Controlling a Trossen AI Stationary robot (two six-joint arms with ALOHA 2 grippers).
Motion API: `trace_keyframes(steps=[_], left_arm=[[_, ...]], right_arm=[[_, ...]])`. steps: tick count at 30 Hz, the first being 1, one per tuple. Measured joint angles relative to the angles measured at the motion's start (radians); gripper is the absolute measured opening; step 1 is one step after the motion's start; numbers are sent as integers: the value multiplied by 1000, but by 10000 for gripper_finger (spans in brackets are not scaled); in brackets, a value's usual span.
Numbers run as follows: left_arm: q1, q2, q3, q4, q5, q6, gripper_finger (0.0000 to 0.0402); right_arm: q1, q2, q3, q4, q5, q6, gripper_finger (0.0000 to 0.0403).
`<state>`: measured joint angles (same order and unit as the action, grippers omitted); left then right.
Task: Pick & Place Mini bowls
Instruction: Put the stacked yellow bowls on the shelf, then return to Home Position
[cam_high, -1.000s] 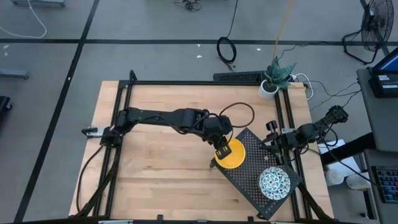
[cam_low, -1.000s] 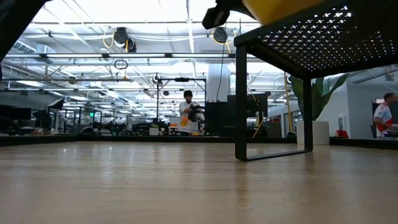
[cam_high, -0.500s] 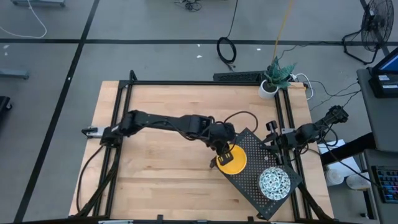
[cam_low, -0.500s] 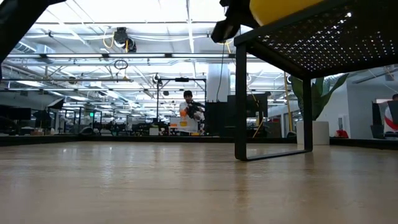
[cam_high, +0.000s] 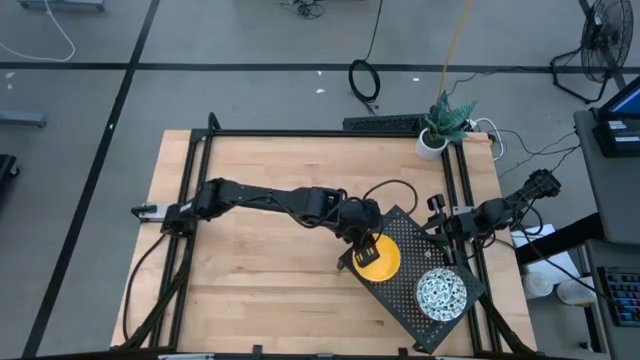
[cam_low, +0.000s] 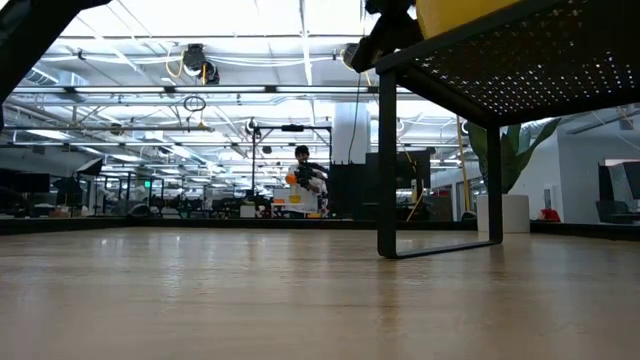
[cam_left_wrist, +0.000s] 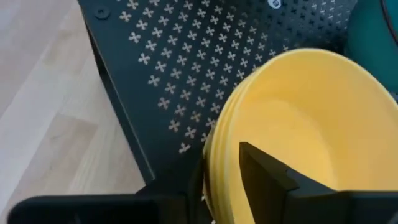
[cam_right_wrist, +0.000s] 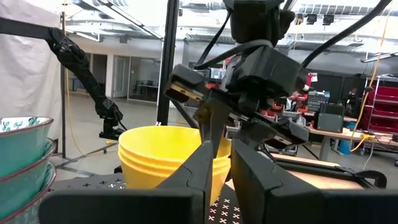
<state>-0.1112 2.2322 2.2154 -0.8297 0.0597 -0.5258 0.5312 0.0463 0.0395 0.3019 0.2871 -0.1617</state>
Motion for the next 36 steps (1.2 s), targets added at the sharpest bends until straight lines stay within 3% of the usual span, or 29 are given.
trace_keyframes(steps=[13,18,23,27,30,33,36], left_arm=[[2,-90,-2,147,93,208,122],[33,-219,-2,80,140,263,124],[76,-398,-1,-122,208,288,123],[36,-547,0,-227,71,343,123],[-75,-650,-43,-240,-83,450,123],[-210,-784,-228,-160,-207,544,124],[-297,-956,-536,62,-289,599,122]], right_arm=[[0,0,0,7,0,2,43],[0,0,0,28,0,3,43],[0,1,80,-27,1,52,43],[0,-8,248,-148,-2,118,43],[0,-11,354,-410,-2,125,43],[0,-30,451,-603,0,169,43],[0,-43,494,-678,-26,208,43]])
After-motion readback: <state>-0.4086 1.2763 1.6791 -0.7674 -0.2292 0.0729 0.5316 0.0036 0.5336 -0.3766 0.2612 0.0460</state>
